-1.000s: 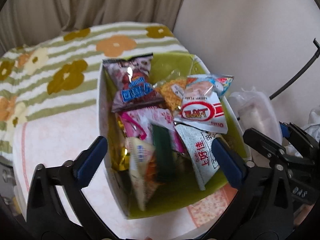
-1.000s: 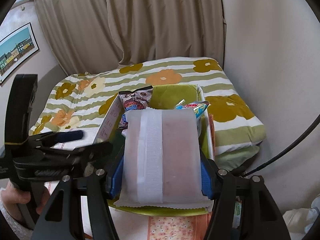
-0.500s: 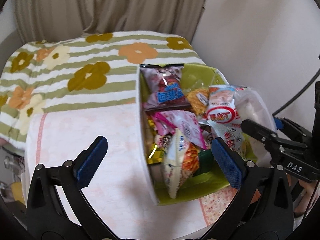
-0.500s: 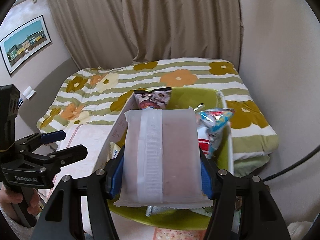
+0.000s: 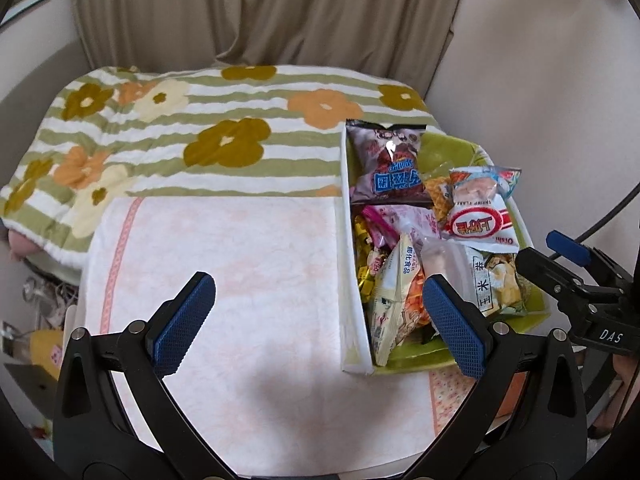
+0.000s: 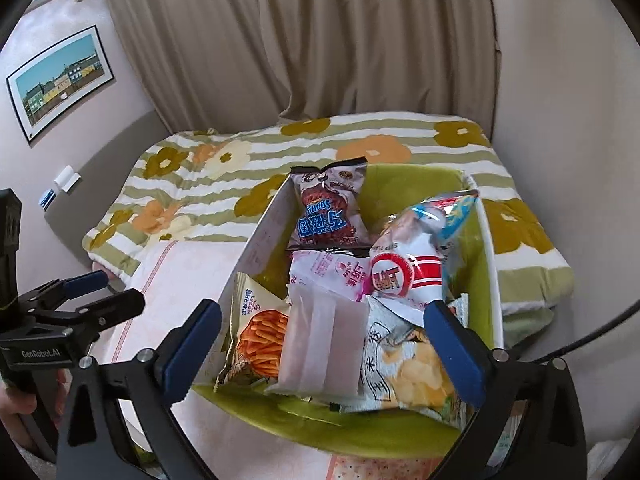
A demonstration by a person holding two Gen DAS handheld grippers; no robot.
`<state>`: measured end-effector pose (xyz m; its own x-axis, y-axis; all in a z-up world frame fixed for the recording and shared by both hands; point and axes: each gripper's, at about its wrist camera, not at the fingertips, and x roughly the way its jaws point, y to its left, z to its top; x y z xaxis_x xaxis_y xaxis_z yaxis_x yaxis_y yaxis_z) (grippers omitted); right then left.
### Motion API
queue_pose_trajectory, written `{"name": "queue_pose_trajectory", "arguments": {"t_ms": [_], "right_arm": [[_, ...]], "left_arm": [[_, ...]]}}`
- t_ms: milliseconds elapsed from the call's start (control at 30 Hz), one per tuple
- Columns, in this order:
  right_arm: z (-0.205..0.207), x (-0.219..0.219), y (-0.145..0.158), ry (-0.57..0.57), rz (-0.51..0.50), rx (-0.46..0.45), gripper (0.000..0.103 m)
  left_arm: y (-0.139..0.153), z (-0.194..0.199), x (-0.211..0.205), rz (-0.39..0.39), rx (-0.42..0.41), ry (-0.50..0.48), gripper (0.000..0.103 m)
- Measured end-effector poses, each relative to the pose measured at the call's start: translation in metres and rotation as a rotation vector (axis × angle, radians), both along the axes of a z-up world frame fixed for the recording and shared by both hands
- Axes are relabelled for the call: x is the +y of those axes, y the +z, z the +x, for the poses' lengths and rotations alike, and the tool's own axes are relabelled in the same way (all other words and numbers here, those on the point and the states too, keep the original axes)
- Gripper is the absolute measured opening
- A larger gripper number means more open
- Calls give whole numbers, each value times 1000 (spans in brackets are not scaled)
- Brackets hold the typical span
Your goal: Organize snacks
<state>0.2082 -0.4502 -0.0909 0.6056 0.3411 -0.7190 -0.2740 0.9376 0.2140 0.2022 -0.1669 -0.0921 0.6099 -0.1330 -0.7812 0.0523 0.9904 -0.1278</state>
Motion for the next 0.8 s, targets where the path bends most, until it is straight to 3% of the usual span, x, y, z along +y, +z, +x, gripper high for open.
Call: {"name": "queue_pose_trajectory", "arguments": {"t_ms": [200, 533, 800], "right_arm": [[-24, 4, 29, -44, -1, -65, 101], [-99, 32, 97, -121, -21, -207, 101], [-173, 62, 116, -173, -81, -305, 101]], "left_arm": [[28, -22, 13, -2, -80, -22, 103], [105, -107, 54, 75, -331, 1, 103], [121, -176, 84, 139, -417, 47, 103]]}}
